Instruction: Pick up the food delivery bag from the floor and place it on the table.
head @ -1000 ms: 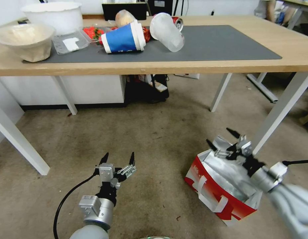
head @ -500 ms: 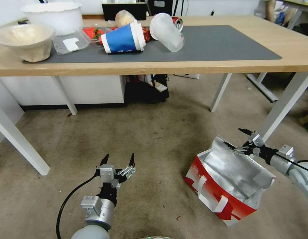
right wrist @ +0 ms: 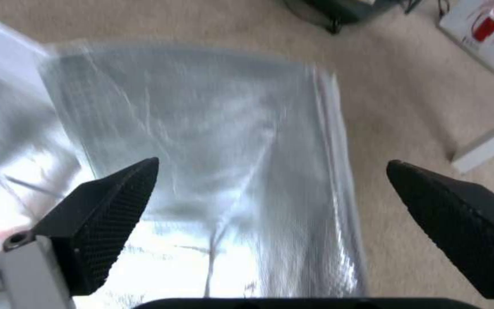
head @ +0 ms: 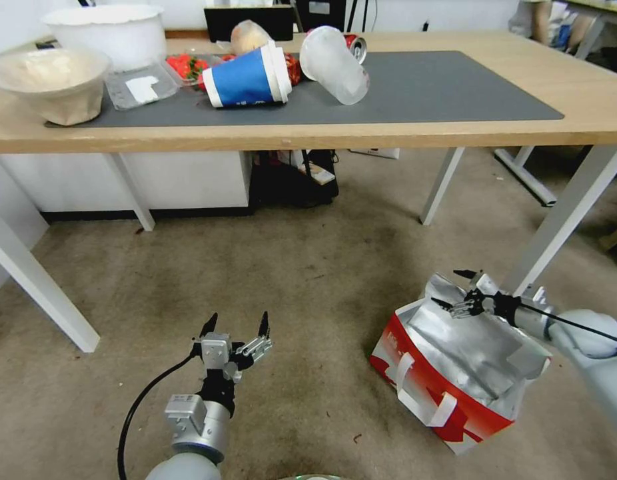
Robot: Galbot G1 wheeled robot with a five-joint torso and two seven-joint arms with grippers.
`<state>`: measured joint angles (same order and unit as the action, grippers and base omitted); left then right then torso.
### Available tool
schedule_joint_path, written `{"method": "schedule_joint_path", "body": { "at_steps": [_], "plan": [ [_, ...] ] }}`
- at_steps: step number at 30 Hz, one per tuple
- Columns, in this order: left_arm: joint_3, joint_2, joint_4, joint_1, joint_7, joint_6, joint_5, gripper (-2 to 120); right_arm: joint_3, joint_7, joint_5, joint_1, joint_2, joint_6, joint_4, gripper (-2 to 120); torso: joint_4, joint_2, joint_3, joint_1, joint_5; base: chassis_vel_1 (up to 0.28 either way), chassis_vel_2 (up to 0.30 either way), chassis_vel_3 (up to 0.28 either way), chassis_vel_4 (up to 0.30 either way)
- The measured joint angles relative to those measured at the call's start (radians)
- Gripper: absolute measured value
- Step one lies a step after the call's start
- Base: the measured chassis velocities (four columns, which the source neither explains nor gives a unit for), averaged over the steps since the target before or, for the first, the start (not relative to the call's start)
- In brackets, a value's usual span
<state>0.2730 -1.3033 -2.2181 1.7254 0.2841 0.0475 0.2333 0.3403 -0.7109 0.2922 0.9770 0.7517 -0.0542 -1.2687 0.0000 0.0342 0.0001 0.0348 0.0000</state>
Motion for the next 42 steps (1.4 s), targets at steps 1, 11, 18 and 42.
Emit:
{"method": "schedule_joint_path", "body": {
  "at_steps": [1,11,18,42],
  "plan": [
    [0.000,0.000,0.000,0.000,0.000,0.000,0.000,100,0.000,0.000,0.000,0.000,0.000,0.000,0.000,100,0.0000,0.000,0.000,0.000,0.0000,0.000,0.000,0.000,0.000],
    [-0.002,-0.003,0.005,0.003,0.002,-0.004,-0.001,100,0.003,-0.043,0.015,-0.003,0.023,0.000,0.056,76,0.0000,0.000,0.000,0.000,0.0000,0.000,0.000,0.000,0.000],
    [-0.003,-0.002,0.005,0.009,0.005,-0.009,-0.004,100,0.017,-0.051,0.030,0.005,0.026,-0.010,0.067,47,-0.0001,0.000,0.000,0.000,0.0000,0.000,0.000,0.000,0.000],
    [0.003,0.004,-0.029,0.011,0.031,0.001,0.030,100,0.110,-0.147,0.265,0.109,-0.005,-0.062,-0.063,0,-0.0001,0.000,0.000,0.000,0.0000,0.000,0.000,0.000,0.000]
  ]
}}
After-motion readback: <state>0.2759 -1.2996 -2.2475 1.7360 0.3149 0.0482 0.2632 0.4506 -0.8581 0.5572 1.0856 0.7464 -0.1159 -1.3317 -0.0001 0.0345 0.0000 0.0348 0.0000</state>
